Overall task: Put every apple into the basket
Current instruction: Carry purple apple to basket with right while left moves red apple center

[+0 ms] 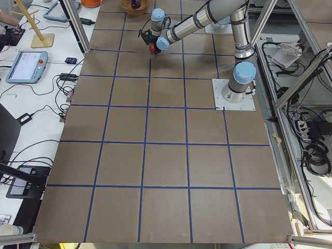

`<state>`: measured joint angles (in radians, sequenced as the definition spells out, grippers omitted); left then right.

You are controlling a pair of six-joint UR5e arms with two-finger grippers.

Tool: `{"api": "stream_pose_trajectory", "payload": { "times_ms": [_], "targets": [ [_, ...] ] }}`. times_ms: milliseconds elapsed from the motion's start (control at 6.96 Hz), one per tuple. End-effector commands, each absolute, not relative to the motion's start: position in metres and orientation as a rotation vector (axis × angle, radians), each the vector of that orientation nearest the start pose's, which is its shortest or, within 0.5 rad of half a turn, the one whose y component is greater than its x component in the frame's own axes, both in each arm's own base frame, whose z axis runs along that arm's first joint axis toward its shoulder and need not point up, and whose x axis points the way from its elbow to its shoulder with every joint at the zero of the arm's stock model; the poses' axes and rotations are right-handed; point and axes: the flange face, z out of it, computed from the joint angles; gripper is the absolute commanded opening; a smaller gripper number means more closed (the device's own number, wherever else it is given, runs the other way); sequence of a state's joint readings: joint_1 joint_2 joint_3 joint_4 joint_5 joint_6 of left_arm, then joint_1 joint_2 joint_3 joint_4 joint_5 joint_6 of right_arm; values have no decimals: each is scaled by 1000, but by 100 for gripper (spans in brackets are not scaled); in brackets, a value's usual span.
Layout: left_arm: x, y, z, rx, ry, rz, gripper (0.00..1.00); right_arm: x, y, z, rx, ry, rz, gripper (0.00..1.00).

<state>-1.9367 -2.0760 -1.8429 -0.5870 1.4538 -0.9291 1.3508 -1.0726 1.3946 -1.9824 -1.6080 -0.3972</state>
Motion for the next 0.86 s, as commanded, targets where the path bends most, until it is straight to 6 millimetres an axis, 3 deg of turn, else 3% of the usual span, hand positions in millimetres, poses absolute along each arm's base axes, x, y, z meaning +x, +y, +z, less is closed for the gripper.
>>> {"api": "stream_pose_trajectory", "payload": {
  "times_ms": [0, 144, 431, 575, 719],
  "targets": [
    [-342, -524, 206, -719, 3289, -273, 100, -117, -698, 307, -206, 3244, -75, 0],
    [-328, -537, 237, -717, 3285, -276, 100, -142, -700, 290, -228, 3248, -60, 0],
    [-303, -542, 335, -566, 3228, -120, 100, -181, -709, 243, -216, 3260, -85, 1],
    [-282, -532, 379, -371, 3191, -39, 100, -186, -709, 231, -206, 3252, -67, 29],
    [-261, -519, 416, -188, 3195, 4, 100, -186, -707, 228, -204, 3248, -59, 72]
  ]
}}
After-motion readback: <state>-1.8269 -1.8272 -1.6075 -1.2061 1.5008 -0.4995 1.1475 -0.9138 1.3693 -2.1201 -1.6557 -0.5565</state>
